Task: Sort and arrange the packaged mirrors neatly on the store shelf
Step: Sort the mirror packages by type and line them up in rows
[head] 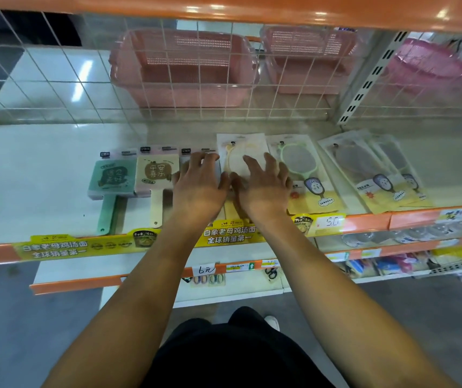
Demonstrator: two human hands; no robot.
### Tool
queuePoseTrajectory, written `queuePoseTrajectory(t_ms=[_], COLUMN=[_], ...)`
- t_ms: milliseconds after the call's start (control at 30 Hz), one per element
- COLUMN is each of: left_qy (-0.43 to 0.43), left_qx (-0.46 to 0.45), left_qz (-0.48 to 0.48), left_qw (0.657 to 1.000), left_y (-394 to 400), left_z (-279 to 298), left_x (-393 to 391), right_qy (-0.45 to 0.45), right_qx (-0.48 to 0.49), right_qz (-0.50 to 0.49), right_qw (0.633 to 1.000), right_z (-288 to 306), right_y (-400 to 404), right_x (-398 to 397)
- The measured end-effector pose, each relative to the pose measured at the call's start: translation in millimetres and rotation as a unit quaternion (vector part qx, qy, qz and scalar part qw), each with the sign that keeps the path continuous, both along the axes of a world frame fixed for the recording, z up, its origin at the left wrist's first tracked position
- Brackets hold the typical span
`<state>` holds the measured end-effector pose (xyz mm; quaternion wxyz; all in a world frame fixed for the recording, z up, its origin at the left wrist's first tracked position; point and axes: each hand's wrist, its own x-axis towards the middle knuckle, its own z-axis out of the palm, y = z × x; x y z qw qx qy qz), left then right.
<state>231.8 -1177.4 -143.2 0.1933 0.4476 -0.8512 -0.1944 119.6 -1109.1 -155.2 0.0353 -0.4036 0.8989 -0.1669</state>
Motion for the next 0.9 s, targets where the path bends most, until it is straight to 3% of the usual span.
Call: queuePoseTrajectory(t_ms=[367,900], left_qy=[-0.017,-0.056], left_qx=[-0.012,0.016], left_qz=[-0.042,-0.019], left_qw=[0.999,0.998], left_y=[37.2,113.4], left_z=[5.8,7.7], left_x=[-87.8,-232.3], right_qy=[-0.021,-0.042], right_qx=[-0.055,0.052], right_qz=[-0.063,-0.005], right_qw=[0.996,0.998], right_z=[7.4,3.5], right_y=[46.8,116.9], right_x=[-81.8,-240.5])
